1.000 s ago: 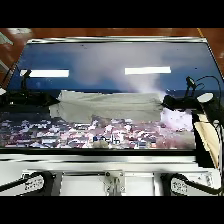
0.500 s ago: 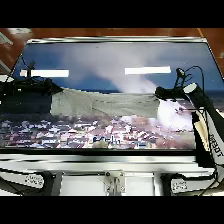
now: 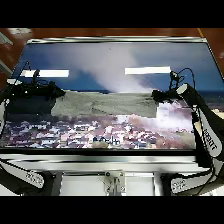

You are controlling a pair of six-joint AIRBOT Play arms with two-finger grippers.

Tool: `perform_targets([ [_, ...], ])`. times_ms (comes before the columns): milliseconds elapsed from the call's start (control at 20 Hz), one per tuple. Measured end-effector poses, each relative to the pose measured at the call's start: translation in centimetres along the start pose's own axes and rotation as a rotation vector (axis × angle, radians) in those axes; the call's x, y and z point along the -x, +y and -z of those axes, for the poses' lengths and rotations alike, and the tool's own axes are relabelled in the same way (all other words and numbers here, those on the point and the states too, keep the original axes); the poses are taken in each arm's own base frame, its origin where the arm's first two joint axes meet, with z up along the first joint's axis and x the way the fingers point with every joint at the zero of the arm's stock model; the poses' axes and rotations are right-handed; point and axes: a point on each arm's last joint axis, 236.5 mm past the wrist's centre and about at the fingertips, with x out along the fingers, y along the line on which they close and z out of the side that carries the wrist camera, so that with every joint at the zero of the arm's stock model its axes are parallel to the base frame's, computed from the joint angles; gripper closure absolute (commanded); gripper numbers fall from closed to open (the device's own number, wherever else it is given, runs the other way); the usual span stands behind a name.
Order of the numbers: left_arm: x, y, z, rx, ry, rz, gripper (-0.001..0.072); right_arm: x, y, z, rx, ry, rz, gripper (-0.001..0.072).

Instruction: Fold the shirts.

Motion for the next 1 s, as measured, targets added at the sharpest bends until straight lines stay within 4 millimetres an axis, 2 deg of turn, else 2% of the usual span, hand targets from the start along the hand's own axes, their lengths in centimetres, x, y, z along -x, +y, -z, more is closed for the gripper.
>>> perform_targets([
  [100,-0.1,-0.1,0.1,0.008,0.010,0.009,0.0178,0.2,-0.1,0.3,0.010,0.013,0.008,0.0052],
  [200,0.3,-0.7,0.1,-0.005,0.019,0.030,0.0190,1.3,-0.2,-0.4,0.011,-0.007,0.014,0.0047],
  [300,0.9,-1.4,-0.3,-0.025,0.019,0.048,0.0190,2.6,-1.3,-1.2,-0.015,-0.035,0.029,0.0036],
  [450,1.8,-3.7,-0.8,-0.053,0.020,0.113,0.0190,3.5,-3.4,-0.6,-0.133,0.000,0.009,0.0034],
  [550,2.3,-5.8,-0.5,-0.085,0.035,0.167,0.0201,2.9,-3.7,0.9,-0.205,0.064,-0.044,0.0035],
  [600,2.6,-6.8,-0.3,-0.105,0.040,0.188,0.0226,2.4,-3.4,1.5,-0.228,0.095,-0.082,0.0035],
  [800,3.2,-10.6,0.6,-0.197,0.052,0.238,0.0226,0.2,-1.3,2.5,-0.288,0.138,-0.188,0.0040],
  [850,3.3,-11.5,0.9,-0.219,0.054,0.246,0.0226,-0.3,-0.5,2.7,-0.296,0.146,-0.207,0.0104],
  [900,3.4,-12.2,1.1,-0.235,0.057,0.253,0.0226,-0.8,0.1,2.9,-0.301,0.155,-0.219,0.0264],
  [950,3.4,-13.0,1.4,-0.250,0.059,0.261,0.0228,-1.5,0.5,3.2,-0.306,0.164,-0.224,0.0470],
  [1000,3.4,-13.4,1.7,-0.263,0.064,0.263,0.0302,-2.0,0.8,3.6,-0.305,0.177,-0.226,0.0659],
])
